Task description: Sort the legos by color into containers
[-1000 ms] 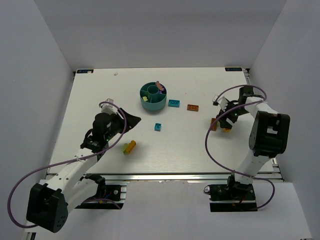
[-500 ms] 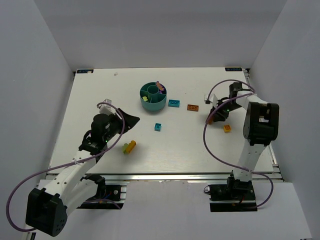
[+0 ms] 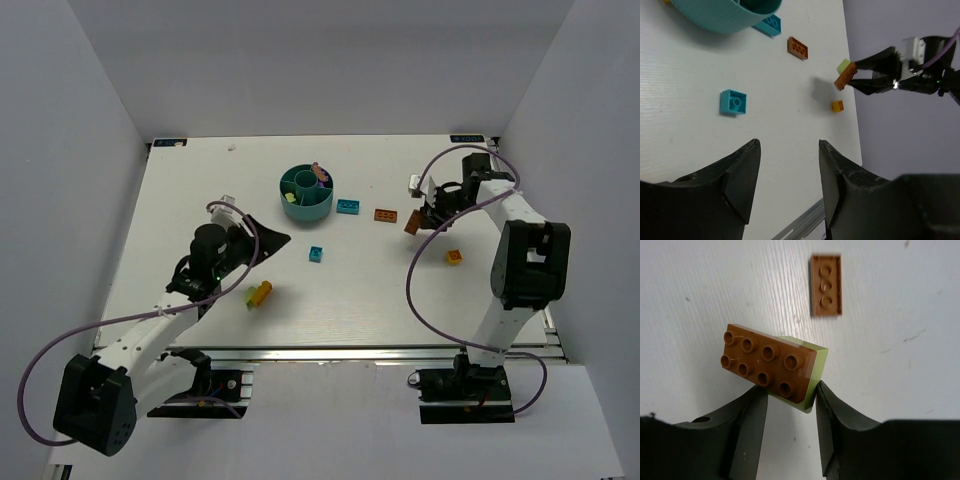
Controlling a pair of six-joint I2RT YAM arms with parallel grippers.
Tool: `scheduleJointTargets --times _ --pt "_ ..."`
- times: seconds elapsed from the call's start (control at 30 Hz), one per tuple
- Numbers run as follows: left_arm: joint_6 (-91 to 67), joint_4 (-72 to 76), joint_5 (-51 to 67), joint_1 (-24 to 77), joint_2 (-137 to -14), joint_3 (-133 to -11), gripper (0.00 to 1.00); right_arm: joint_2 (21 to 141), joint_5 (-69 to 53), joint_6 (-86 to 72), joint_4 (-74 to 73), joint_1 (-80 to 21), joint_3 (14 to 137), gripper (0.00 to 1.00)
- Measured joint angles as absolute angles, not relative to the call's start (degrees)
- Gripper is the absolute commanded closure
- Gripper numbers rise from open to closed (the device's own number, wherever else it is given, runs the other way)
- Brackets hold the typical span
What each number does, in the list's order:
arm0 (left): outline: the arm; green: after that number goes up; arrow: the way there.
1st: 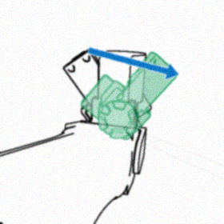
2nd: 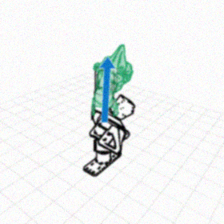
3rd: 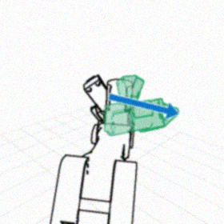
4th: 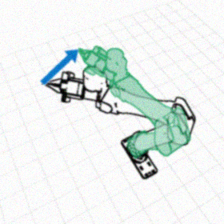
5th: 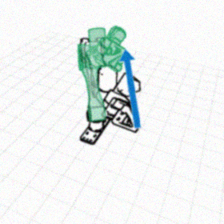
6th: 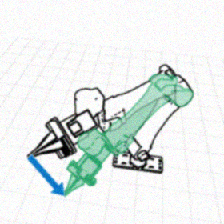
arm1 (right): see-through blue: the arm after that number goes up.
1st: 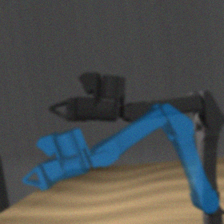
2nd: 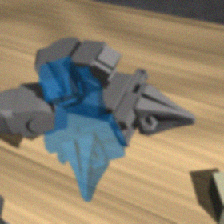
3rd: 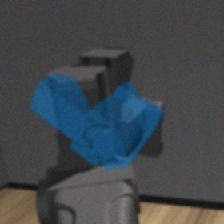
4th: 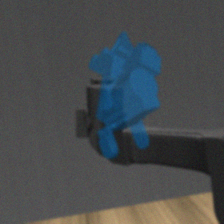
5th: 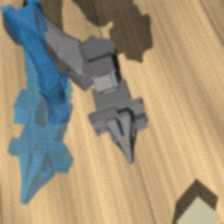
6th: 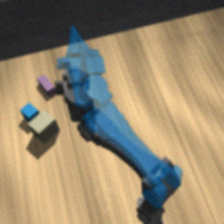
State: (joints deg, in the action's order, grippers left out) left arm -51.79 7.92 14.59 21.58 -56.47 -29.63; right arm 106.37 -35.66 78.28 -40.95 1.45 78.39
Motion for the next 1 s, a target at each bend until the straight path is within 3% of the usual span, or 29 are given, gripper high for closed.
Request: scheduleJointTargets --times 0.2,0.43,0.63,1.0 --pt "-50.9 11.2 17.1 27.5 -64.2 -32.3 0.33 101.2 -44.3 72.5 -42.5 -2.7 78.9 0.90" --pt "-39.9 10.9 10.7 41.5 -70.3 -42.9 0.31 101.3 -48.8 43.1 -40.2 -11.5 79.5 0.97" --pt "-31.7 11.4 5.1 45.6 -71.1 -45.8 0.30 103.7 -51.2 23.9 -39.1 -13.1 81.3 0.99" --pt "-20.5 4.5 -0.8 50.9 -81.0 -55.3 0.30 104.1 -55.5 14.1 -39.6 -14.9 81.3 1.00"
